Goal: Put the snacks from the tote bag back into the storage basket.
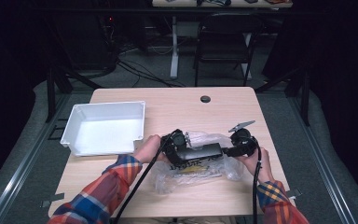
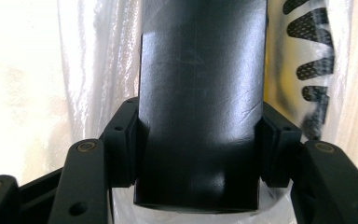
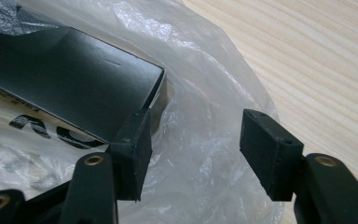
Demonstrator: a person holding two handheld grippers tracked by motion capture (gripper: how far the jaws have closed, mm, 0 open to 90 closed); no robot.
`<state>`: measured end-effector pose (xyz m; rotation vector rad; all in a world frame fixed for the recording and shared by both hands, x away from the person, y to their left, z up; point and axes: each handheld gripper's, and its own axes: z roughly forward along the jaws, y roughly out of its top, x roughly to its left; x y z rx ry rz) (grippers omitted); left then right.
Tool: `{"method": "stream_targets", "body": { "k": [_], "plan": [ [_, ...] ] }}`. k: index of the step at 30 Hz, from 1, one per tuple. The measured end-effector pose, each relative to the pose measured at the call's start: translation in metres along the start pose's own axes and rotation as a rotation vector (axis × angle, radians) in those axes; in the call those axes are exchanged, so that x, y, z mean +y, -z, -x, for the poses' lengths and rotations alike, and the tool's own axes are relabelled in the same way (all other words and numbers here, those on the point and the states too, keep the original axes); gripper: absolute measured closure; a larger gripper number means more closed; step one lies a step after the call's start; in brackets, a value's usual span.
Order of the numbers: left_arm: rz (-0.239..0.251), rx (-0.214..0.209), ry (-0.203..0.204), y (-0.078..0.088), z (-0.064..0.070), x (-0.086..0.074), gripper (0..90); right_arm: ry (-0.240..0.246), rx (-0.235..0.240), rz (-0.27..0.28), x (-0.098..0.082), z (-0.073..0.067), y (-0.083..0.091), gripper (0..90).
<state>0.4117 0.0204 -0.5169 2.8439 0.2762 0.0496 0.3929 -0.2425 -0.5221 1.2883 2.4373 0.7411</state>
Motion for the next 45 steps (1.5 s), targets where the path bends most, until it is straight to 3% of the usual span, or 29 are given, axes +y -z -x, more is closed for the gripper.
{"method": "stream_targets", "body": {
  "k": [10,24,40,45],
  "plan": [
    [0.078,-0.020,0.016,0.023,-0.004,-0.002,43.1,-0.008,-0.009,-0.018,-0.001,0.002,-0.003,47.7],
    [0.121,-0.008,0.017,0.053,-0.007,-0.001,43.1,-0.021,-0.011,-0.008,-0.001,0.004,0.000,45.0],
    [0.163,0.029,0.005,0.098,-0.019,-0.011,43.1,-0.054,0.021,0.050,-0.003,0.011,0.023,27.4],
    [0.168,0.043,0.018,0.108,-0.024,-0.017,43.1,-0.070,0.045,0.070,-0.007,0.016,0.031,16.7]
  ]
}}
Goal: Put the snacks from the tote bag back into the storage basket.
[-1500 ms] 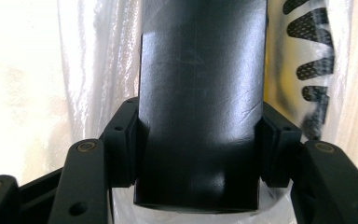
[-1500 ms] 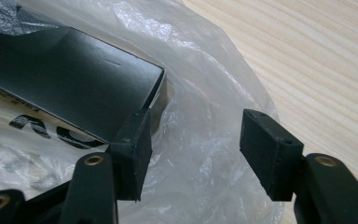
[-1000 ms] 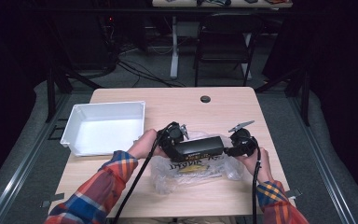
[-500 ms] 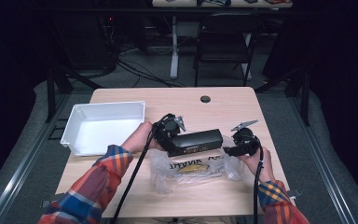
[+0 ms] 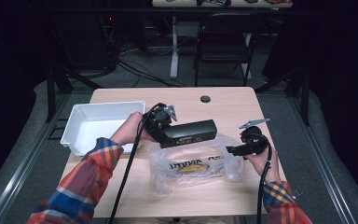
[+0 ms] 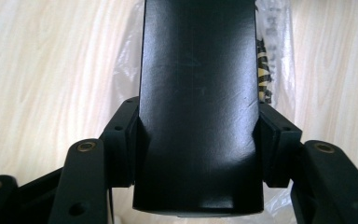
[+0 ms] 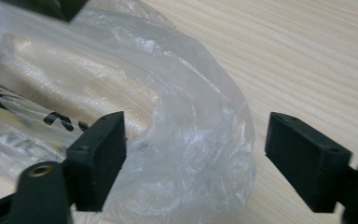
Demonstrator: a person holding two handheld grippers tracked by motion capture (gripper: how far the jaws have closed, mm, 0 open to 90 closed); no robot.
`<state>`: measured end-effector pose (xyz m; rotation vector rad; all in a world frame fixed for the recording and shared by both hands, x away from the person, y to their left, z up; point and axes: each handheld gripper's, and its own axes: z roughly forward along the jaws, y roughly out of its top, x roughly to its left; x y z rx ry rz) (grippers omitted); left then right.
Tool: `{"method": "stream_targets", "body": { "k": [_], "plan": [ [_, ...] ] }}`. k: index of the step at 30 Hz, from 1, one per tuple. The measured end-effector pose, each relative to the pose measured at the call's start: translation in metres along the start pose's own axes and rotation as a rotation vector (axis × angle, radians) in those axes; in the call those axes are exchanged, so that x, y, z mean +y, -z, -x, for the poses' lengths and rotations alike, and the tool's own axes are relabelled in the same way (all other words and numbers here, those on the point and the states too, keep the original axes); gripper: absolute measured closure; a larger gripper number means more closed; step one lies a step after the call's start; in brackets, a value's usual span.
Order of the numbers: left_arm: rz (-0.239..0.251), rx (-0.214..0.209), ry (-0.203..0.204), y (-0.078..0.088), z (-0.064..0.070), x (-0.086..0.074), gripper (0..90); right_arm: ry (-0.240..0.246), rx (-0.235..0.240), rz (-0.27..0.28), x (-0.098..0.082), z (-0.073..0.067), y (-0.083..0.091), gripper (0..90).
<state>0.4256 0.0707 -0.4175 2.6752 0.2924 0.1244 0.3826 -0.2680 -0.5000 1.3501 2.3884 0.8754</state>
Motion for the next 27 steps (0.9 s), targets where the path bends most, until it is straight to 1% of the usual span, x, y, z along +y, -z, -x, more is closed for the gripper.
{"method": "stream_targets", "body": {
  "k": [1,2,4,8,12,13,15,18,19,20,22,25,26,27],
  "plan": [
    [0.001,0.006,-0.007,0.003,-0.001,-0.001,43.1,-0.003,0.005,0.004,-0.001,0.001,0.001,15.9],
    [0.005,0.007,-0.001,0.006,-0.002,-0.002,43.1,-0.010,-0.004,0.004,-0.001,0.001,0.002,15.4],
    [0.004,0.019,-0.007,0.012,-0.004,-0.003,43.1,-0.012,0.000,0.006,-0.002,0.002,0.003,13.8],
    [0.014,0.033,0.005,0.024,-0.010,-0.009,43.1,-0.017,0.007,0.001,-0.003,0.004,0.002,13.2],
    [0.022,0.047,0.008,0.037,-0.016,-0.018,43.2,-0.015,0.001,-0.005,-0.005,0.004,0.003,13.3],
    [0.025,0.052,0.014,0.041,-0.018,-0.020,43.2,-0.013,0.000,-0.008,-0.005,0.005,0.003,13.3],
    [0.029,0.064,0.018,0.047,-0.021,-0.025,43.1,-0.020,-0.002,-0.010,-0.007,0.005,0.004,13.4],
    [0.041,0.065,0.016,0.056,-0.024,-0.032,43.1,-0.019,-0.010,-0.014,-0.008,0.005,0.006,13.6],
    [0.044,0.064,0.023,0.058,-0.026,-0.034,43.1,-0.025,-0.011,-0.010,-0.009,0.004,0.005,13.7],
    [0.042,0.071,0.015,0.061,-0.027,-0.037,43.1,-0.023,-0.010,-0.010,-0.010,0.005,0.006,13.7],
    [0.049,0.076,0.032,0.066,-0.030,-0.041,43.1,-0.033,-0.010,-0.012,-0.011,0.006,0.007,13.8],
    [0.053,0.087,0.037,0.072,-0.032,-0.048,43.1,-0.037,-0.020,-0.013,-0.013,0.008,0.009,14.1],
    [0.057,0.087,0.044,0.075,-0.033,-0.050,43.1,-0.037,-0.017,-0.015,-0.013,0.008,0.009,14.2],
    [0.058,0.090,0.042,0.076,-0.033,-0.053,43.1,-0.037,-0.016,-0.018,-0.013,0.008,0.009,14.2]
  ]
}}
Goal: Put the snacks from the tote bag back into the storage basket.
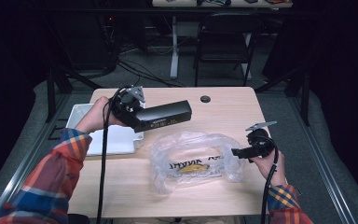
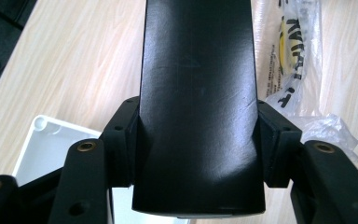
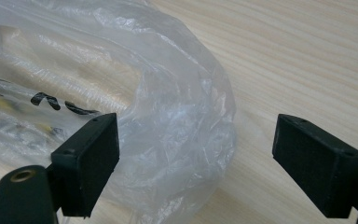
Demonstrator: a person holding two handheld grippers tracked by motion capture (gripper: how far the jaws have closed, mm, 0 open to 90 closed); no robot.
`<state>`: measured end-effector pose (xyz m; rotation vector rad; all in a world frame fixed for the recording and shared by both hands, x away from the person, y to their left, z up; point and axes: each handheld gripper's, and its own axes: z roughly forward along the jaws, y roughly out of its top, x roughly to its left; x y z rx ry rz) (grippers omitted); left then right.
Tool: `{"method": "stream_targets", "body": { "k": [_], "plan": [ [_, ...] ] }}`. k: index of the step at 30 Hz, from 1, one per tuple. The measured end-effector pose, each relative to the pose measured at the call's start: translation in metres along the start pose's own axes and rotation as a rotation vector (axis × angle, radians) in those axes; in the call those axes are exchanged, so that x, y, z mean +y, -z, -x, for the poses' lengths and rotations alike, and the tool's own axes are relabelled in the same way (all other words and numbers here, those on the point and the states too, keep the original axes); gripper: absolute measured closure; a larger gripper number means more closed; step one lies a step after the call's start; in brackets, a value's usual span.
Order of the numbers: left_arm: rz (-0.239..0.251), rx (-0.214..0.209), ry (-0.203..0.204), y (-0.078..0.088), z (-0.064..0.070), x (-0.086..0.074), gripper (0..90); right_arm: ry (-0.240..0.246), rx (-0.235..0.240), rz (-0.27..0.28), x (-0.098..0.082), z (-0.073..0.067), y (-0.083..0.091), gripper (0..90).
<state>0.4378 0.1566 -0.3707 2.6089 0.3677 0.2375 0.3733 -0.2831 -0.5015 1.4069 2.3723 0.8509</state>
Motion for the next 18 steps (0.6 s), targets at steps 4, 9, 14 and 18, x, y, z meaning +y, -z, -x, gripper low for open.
{"method": "stream_targets", "body": {
  "k": [4,9,14,18],
  "plan": [
    [0.003,0.014,0.009,0.007,-0.004,-0.009,43.1,0.005,-0.001,-0.005,0.000,-0.001,-0.001,14.5],
    [0.005,0.016,0.025,0.015,-0.013,-0.024,43.2,0.004,0.003,-0.015,-0.001,0.001,-0.003,14.7],
    [0.011,0.023,0.053,0.020,-0.021,-0.039,43.1,0.002,-0.002,-0.017,0.000,0.000,-0.005,14.8],
    [0.006,0.031,0.066,0.023,-0.026,-0.051,43.2,0.003,-0.002,-0.016,0.000,0.000,-0.005,14.8]
  ]
}}
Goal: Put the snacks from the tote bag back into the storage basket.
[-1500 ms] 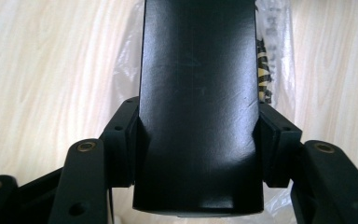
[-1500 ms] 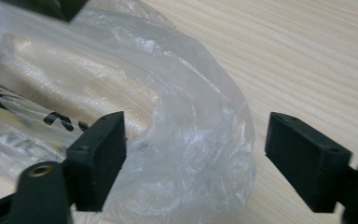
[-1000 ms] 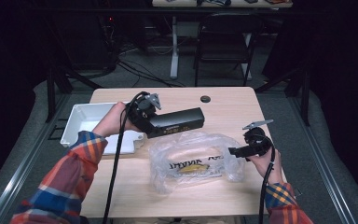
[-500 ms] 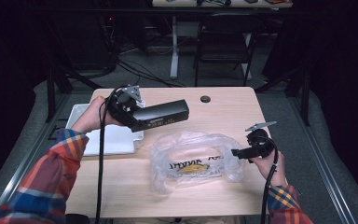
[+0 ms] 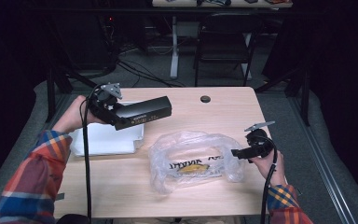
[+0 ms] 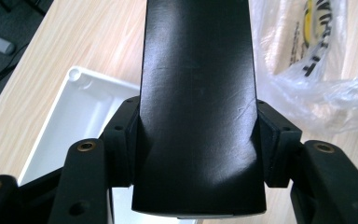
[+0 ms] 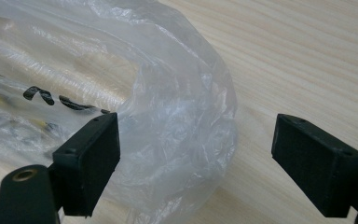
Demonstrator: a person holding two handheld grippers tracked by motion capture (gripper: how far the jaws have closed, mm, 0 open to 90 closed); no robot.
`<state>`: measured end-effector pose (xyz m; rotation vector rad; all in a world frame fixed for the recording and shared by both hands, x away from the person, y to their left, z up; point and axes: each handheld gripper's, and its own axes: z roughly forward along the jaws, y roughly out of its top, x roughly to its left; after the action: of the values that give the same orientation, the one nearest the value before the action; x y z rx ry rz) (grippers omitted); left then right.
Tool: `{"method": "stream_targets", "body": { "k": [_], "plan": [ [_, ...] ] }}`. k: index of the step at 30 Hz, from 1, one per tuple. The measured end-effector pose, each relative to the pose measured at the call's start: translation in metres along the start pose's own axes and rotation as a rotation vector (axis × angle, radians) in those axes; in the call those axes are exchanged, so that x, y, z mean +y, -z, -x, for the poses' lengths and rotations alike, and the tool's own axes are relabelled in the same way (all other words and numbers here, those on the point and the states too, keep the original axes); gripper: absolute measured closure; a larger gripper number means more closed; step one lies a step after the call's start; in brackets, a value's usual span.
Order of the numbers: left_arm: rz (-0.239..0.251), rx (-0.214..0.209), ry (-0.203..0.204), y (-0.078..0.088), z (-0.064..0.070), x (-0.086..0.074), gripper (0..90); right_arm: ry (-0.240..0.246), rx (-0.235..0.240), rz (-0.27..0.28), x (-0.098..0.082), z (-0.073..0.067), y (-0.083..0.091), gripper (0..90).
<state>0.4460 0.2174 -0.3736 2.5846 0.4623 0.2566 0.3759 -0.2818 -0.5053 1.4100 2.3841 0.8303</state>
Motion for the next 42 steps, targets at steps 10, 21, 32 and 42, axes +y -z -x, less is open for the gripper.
{"method": "stream_targets", "body": {
  "k": [10,21,32,42],
  "plan": [
    [0.015,0.017,0.030,0.008,-0.015,-0.026,43.2,0.003,-0.005,-0.014,-0.001,0.002,0.000,14.9],
    [0.025,0.027,0.108,0.018,-0.033,-0.064,43.1,-0.008,-0.002,-0.013,-0.002,0.003,-0.002,14.9],
    [0.043,0.028,0.171,0.010,-0.048,-0.116,43.2,-0.003,-0.008,-0.023,-0.001,0.003,-0.004,14.9],
    [0.020,-0.014,0.167,-0.034,-0.046,-0.148,43.2,-0.002,-0.007,-0.026,-0.001,0.001,-0.007,14.9]
  ]
}}
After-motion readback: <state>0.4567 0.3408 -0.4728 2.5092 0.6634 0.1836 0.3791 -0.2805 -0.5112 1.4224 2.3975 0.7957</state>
